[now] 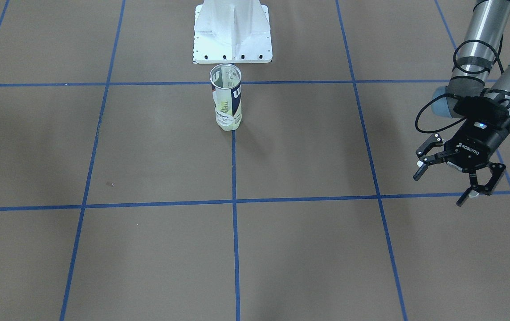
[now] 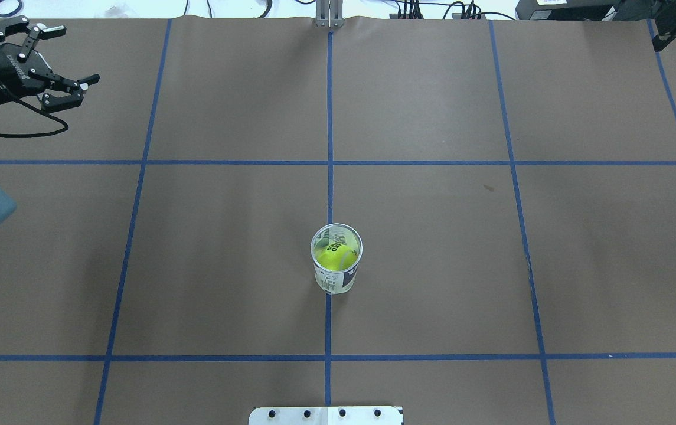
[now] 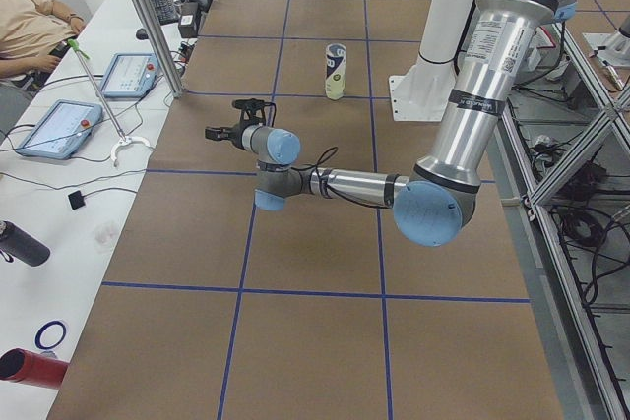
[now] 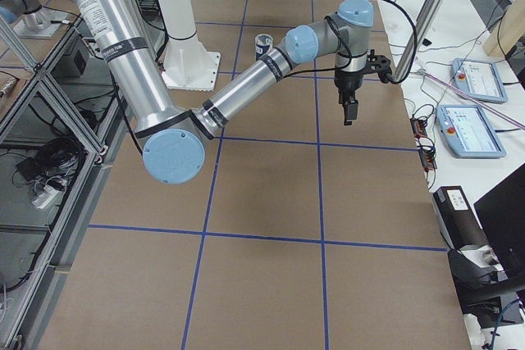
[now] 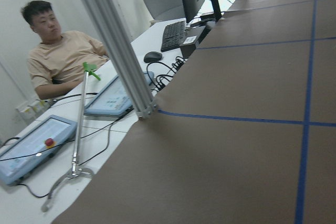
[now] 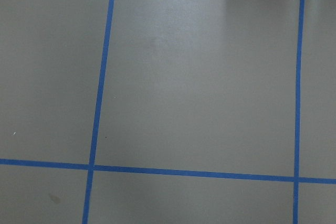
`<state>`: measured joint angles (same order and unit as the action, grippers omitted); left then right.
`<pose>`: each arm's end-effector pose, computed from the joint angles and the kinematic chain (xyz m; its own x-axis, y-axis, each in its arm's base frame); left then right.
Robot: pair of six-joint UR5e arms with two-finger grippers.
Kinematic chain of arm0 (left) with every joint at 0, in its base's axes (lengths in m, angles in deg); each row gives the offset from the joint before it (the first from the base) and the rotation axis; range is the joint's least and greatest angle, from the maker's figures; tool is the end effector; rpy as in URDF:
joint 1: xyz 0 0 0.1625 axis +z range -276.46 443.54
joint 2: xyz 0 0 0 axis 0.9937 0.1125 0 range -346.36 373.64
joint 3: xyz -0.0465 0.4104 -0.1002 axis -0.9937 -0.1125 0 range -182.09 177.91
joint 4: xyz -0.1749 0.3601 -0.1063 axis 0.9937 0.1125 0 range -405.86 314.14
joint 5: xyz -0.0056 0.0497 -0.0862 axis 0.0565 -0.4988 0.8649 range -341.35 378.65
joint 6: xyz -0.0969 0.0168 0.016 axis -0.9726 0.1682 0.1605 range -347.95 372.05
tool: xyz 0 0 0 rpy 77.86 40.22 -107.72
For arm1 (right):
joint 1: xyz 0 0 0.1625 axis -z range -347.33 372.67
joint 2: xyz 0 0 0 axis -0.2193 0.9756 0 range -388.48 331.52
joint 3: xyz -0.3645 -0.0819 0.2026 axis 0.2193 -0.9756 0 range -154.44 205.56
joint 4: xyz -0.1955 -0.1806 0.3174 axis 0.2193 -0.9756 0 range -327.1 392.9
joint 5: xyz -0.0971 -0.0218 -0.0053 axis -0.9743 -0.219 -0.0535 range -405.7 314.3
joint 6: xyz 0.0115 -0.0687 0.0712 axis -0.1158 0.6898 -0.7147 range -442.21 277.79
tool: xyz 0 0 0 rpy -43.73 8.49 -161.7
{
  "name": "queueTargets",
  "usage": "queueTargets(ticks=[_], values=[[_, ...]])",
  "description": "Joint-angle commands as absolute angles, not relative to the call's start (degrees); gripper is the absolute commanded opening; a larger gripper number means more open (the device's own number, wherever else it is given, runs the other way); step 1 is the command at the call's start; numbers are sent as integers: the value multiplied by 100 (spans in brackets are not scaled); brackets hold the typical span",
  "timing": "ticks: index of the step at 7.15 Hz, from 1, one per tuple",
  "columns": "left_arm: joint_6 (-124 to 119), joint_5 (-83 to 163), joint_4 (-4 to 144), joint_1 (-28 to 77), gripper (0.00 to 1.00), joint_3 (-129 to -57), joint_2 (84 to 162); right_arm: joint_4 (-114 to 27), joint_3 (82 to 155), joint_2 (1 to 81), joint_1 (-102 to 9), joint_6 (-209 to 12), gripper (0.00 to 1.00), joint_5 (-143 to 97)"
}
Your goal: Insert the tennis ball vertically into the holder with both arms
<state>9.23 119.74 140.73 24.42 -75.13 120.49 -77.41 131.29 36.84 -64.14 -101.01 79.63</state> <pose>0.2106 -0.5747 0.4599 0.7404 0.6716 -0.0273 0.0945 -0.0638 0.9935 -0.0627 -0.5991 0.3364 0.7780 -0.0647 0.6249 -0.0386 0.9879 0.1504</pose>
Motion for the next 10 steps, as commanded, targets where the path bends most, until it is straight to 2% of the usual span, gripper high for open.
queueTargets(ticks=[1, 5, 8, 10], values=[[1231, 10992, 14152, 2456, 99, -7338, 12033, -7741, 13147, 3665, -6441, -10110, 99, 7980], [1154, 10742, 14065, 2343, 100, -7302, 12060, -7741, 13147, 3700, -6511, -10058, 99, 8139], [1143, 10926, 12804, 2185, 100, -7302, 11998, -7741, 13112, 3744, -6546, -10049, 99, 8139], [1144, 11958, 11279, 1363, 100, -7328, 12060, -7741, 13094, 3858, -6564, -10031, 99, 8130]])
